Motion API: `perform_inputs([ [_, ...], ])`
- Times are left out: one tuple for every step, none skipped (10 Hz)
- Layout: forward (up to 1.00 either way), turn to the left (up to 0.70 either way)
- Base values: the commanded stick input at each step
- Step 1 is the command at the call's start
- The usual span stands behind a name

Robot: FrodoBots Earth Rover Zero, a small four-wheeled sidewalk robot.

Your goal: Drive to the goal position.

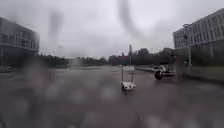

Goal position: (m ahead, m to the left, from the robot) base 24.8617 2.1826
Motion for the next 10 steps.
perform_inputs([
  [1.00,0.00],
  [1.00,0.00],
  [1.00,0.00],
  [1.00,0.00],
  [1.00,0.00],
  [1.00,0.00],
  [1.00,0.00],
  [1.00,0.00],
  [1.00,0.00],
  [1.00,0.00],
])
